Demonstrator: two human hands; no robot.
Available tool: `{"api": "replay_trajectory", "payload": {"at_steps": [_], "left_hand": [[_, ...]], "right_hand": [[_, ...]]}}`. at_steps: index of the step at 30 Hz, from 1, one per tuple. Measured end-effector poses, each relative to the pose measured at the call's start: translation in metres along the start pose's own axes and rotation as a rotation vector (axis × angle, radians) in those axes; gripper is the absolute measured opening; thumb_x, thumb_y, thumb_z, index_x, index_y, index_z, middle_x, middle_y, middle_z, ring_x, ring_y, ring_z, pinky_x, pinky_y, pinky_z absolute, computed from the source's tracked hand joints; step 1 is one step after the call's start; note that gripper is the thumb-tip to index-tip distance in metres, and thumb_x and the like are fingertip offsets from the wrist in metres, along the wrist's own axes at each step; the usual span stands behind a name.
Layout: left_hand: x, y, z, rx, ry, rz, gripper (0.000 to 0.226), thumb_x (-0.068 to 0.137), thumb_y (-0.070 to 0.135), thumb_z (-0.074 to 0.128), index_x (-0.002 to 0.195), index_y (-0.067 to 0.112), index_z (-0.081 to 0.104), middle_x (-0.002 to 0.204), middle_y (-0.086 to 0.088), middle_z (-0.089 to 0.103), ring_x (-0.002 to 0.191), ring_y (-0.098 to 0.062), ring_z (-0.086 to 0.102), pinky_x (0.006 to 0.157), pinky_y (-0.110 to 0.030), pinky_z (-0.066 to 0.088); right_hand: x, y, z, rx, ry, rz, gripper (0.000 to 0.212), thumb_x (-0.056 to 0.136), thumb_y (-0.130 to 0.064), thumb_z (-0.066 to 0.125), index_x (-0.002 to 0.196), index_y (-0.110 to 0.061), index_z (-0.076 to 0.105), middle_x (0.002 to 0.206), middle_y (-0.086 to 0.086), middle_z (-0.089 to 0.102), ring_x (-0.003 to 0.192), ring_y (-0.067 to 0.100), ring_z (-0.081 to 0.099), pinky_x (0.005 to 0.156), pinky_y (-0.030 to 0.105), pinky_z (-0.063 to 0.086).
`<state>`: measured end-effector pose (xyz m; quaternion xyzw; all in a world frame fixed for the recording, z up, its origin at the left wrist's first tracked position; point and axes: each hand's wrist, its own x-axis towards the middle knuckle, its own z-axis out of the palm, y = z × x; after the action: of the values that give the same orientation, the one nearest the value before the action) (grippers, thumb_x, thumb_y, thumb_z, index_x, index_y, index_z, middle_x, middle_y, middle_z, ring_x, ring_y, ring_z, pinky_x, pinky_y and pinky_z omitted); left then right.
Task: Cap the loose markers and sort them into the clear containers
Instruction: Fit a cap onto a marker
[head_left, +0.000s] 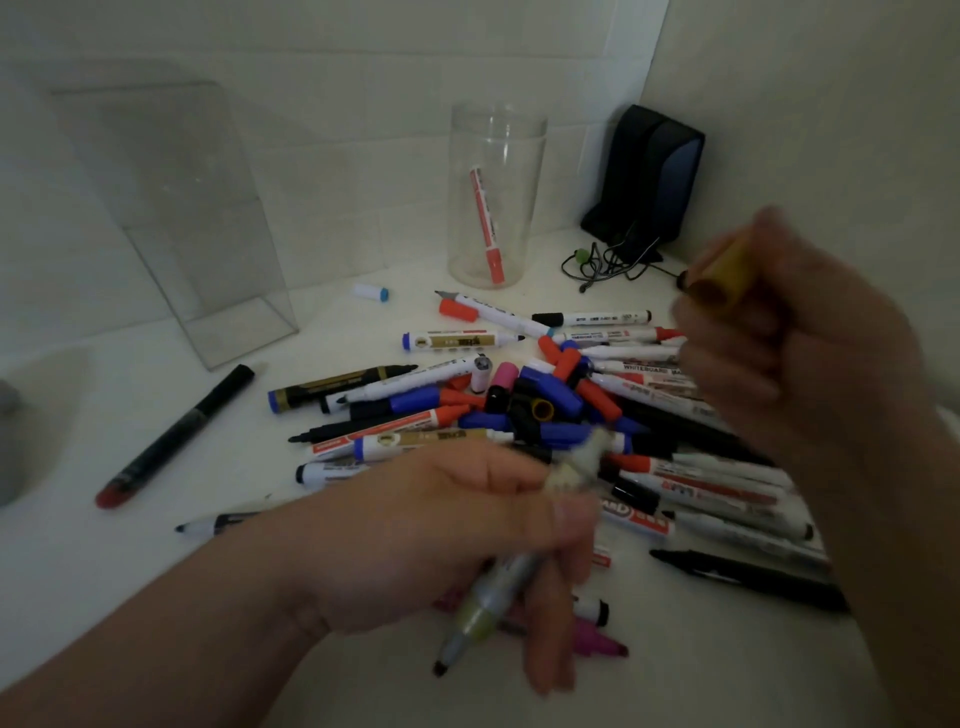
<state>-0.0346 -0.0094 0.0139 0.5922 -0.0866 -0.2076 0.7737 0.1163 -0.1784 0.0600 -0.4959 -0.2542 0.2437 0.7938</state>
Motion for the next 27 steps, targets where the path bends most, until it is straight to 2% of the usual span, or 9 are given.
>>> {"api": "replay_trajectory", "payload": {"at_steps": [2, 5, 7, 10, 13, 16, 19, 24, 27], "left_hand": [[0.005, 0.0, 0.0, -0.146, 0.175, 0.178, 0.039, 0.104, 0.033, 0.042, 0.085, 0.007, 0.065, 0.074, -0.012, 0.068, 0.075, -0.029, 0.066, 0.085, -0.043, 0.048], [0.01, 0.007, -0.007, -0.316, 0.471, 0.462, 0.046, 0.102, 0.044, 0.037, 0.095, 0.014, 0.071, 0.087, -0.004, 0.064, 0.077, -0.015, 0.06, 0.078, -0.032, 0.048], [0.009, 0.014, -0.015, -0.427, 0.6, 0.594, 0.041, 0.099, 0.046, 0.042, 0.101, 0.018, 0.072, 0.082, 0.001, 0.057, 0.068, -0.011, 0.049, 0.067, -0.027, 0.048], [0.005, 0.022, -0.023, -0.489, 0.728, 0.698, 0.035, 0.095, 0.043, 0.049, 0.102, 0.017, 0.071, 0.078, 0.002, 0.049, 0.059, -0.007, 0.041, 0.055, -0.021, 0.046], [0.004, 0.021, -0.025, -0.503, 0.728, 0.744, 0.033, 0.095, 0.039, 0.051, 0.099, 0.014, 0.071, 0.079, -0.001, 0.051, 0.059, -0.007, 0.044, 0.057, -0.02, 0.048], [0.005, 0.017, -0.022, -0.473, 0.706, 0.731, 0.032, 0.096, 0.037, 0.051, 0.099, 0.011, 0.071, 0.081, -0.003, 0.055, 0.062, -0.009, 0.046, 0.063, -0.021, 0.051], [0.008, 0.012, -0.02, -0.416, 0.705, 0.705, 0.032, 0.094, 0.037, 0.052, 0.095, 0.012, 0.073, 0.081, -0.003, 0.056, 0.063, -0.009, 0.047, 0.065, -0.022, 0.052], [0.01, 0.008, -0.017, -0.263, 0.719, 0.674, 0.024, 0.09, 0.034, 0.062, 0.092, 0.013, 0.075, 0.082, -0.003, 0.063, 0.065, -0.01, 0.053, 0.067, -0.024, 0.052], [0.011, 0.004, -0.012, -0.205, 0.757, 0.613, 0.021, 0.086, 0.032, 0.07, 0.089, 0.012, 0.076, 0.08, -0.005, 0.066, 0.066, -0.013, 0.053, 0.069, -0.027, 0.052]], "right_hand": [[0.003, -0.003, -0.011, 0.058, -0.03, -0.098, 0.025, 0.092, -0.03, 0.05, 0.079, -0.014, 0.062, 0.058, -0.004, 0.041, 0.046, 0.006, 0.033, 0.034, 0.014, 0.03], [-0.005, 0.012, -0.007, -0.177, -0.147, -0.063, 0.004, 0.082, -0.017, 0.067, 0.081, -0.02, 0.07, 0.073, 0.007, 0.067, 0.057, 0.02, 0.058, 0.041, 0.022, 0.043], [-0.012, 0.024, 0.003, -0.394, -0.231, -0.029, 0.014, 0.076, -0.011, 0.078, 0.082, -0.021, 0.069, 0.08, 0.012, 0.073, 0.062, 0.027, 0.066, 0.046, 0.027, 0.049], [-0.02, 0.038, 0.015, -0.572, -0.138, -0.044, 0.024, 0.07, -0.014, 0.084, 0.085, -0.014, 0.065, 0.078, 0.009, 0.073, 0.059, 0.019, 0.067, 0.053, 0.026, 0.053], [-0.026, 0.043, 0.028, -0.573, -0.127, -0.104, 0.027, 0.069, -0.013, 0.084, 0.085, -0.012, 0.062, 0.076, 0.01, 0.071, 0.057, 0.017, 0.066, 0.053, 0.021, 0.053], [-0.029, 0.044, 0.036, -0.494, -0.104, -0.123, 0.028, 0.066, -0.016, 0.074, 0.086, -0.004, 0.058, 0.073, 0.012, 0.071, 0.052, 0.013, 0.065, 0.051, 0.019, 0.052], [-0.032, 0.044, 0.039, -0.467, -0.093, -0.152, 0.029, 0.068, -0.016, 0.071, 0.088, 0.0, 0.057, 0.071, 0.011, 0.071, 0.05, 0.012, 0.064, 0.049, 0.022, 0.052], [-0.032, 0.049, 0.036, -0.569, -0.054, -0.262, 0.024, 0.073, -0.019, 0.075, 0.09, -0.008, 0.062, 0.076, 0.004, 0.072, 0.052, 0.016, 0.066, 0.05, 0.025, 0.055], [-0.032, 0.06, 0.034, -0.789, -0.051, -0.476, 0.018, 0.085, -0.028, 0.077, 0.096, -0.022, 0.063, 0.088, -0.008, 0.068, 0.072, 0.017, 0.071, 0.059, 0.027, 0.06]]}}
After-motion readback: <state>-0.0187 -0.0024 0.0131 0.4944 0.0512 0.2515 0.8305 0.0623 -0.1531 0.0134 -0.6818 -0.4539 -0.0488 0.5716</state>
